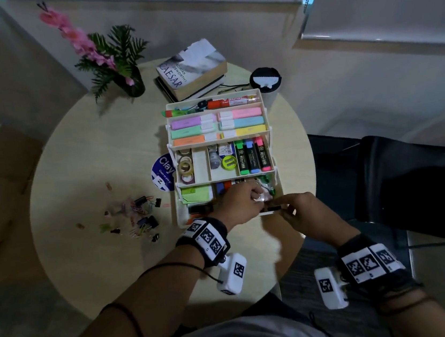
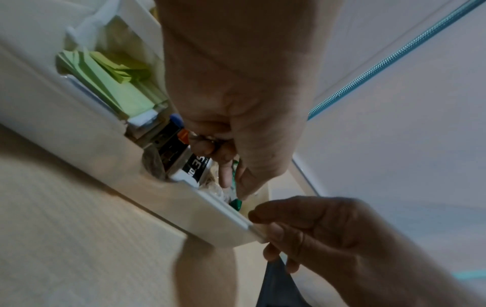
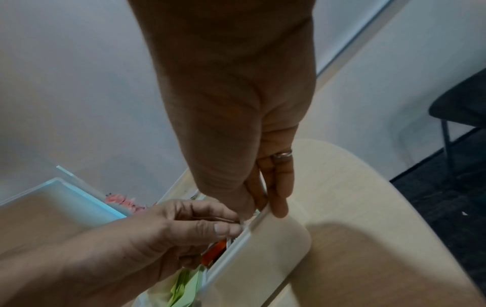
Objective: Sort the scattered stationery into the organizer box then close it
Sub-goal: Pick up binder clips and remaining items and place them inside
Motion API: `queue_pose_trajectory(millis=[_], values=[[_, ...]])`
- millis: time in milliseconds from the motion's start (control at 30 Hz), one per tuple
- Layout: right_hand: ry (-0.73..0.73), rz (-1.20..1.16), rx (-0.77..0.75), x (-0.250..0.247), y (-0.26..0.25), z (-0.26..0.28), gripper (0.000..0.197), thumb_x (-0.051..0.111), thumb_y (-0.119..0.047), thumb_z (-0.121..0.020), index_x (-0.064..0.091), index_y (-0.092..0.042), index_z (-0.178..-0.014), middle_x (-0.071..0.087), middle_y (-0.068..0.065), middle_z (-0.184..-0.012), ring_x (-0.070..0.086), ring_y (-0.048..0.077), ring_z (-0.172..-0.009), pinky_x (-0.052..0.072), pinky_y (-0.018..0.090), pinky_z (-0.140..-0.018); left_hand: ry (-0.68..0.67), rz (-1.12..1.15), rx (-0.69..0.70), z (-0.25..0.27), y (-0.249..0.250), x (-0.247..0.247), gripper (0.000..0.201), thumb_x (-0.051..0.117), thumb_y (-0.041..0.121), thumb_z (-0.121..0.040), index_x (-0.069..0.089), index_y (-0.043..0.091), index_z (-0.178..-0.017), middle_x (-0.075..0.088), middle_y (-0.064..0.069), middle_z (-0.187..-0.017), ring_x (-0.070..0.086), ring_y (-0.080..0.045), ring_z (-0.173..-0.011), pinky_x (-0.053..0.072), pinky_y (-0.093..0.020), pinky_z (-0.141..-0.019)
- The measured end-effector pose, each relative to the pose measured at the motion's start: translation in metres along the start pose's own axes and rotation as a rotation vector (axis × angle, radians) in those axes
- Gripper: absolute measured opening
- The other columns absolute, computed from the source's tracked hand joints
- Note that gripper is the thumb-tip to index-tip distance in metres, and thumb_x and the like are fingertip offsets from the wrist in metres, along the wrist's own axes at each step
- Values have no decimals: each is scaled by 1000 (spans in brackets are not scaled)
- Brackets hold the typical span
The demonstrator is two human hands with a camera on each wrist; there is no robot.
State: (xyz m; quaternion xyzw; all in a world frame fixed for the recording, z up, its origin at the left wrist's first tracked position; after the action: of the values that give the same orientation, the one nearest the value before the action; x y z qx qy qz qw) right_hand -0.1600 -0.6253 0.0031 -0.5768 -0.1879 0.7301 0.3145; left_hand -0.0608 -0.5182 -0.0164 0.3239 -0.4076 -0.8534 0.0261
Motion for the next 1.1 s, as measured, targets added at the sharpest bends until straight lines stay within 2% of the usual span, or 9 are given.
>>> queue_pose_trajectory(millis=[67,167,333,433,500,600,733,867,1100], values=[[39,-45,19,-3,0,1,37,67,-7,-95,77,-31,-121,77,-16,-107,63,-9,-74,45,6,-69,-10,5,20,1,7,-1,29,76,13,-90,70,19,-117,68,1,-111,64,-15,-101,57,-34,-88],[71,-44,47,0,4,1,31,69,-10,-94,78,-26,-119,80,-7,-105,63,0,-72,50,17,-71,-112,-77,78,5,20,10,43,74,10,-91,64,15,-132,66,-3,-125,62,-17,-107,49,-25,-84],[126,-20,91,-2,1,0,24,68,-7,-94,79,-15,-114,81,5,-101,72,19,-81,55,32,-74,-262,-98,135,23,19,18,63,70,7,-94,50,21,-152,60,-4,-147,56,-19,-134,46,-30,-108],[179,-10,65,-8,-14,-2,25,68,-6,-95,80,-18,-112,80,2,-99,73,19,-81,53,30,-71,-222,-69,180,35,12,-3,60,70,11,-96,53,28,-151,61,1,-147,61,-15,-127,51,-27,-105],[193,-10,19,-7,-32,-9,23,68,-7,-95,80,-21,-108,79,-2,-97,71,16,-80,52,30,-69,-174,-27,208,48,3,-25,51,70,13,-97,59,29,-145,63,8,-142,59,0,-118,47,-8,-94],[137,16,-72,14,-69,-27,18,66,-7,-94,77,-19,-101,77,0,-95,70,21,-81,54,36,-69,-89,70,167,70,-37,-61,38,73,17,-96,68,29,-132,69,15,-127,62,10,-107,48,-7,-89],[38,34,-224,59,-140,-56,18,64,-6,-94,76,-16,-103,76,1,-98,67,16,-81,48,28,-68,66,174,39,109,-128,-112,28,75,17,-91,73,33,-115,75,14,-107,72,-3,-98,59,-28,-88],[-89,47,-318,119,-204,-87,15,62,-6,-94,75,-11,-100,69,2,-90,61,16,-73,43,27,-66,206,211,-121,159,-224,-160,35,76,3,-90,72,37,-98,76,7,-99,72,-7,-90,58,-31,-87],[35,444,-29,146,-224,-140,16,54,-18,-99,65,-12,-109,73,9,-87,72,32,-74,44,31,-56,324,229,-238,215,-322,-198,24,76,0,-90,73,20,-103,75,2,-98,69,1,-83,54,-21,-80]])
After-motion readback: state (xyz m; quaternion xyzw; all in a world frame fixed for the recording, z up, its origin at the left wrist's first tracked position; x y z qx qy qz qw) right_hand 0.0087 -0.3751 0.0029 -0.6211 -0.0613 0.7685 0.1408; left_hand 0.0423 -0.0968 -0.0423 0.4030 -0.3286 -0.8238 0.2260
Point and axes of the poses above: each hand's wrist, its own z-axis away from the middle knuckle, its own x-axis out of the palm, y = z × x, the point moved 10 cm from there along -z, towards the middle knuckle
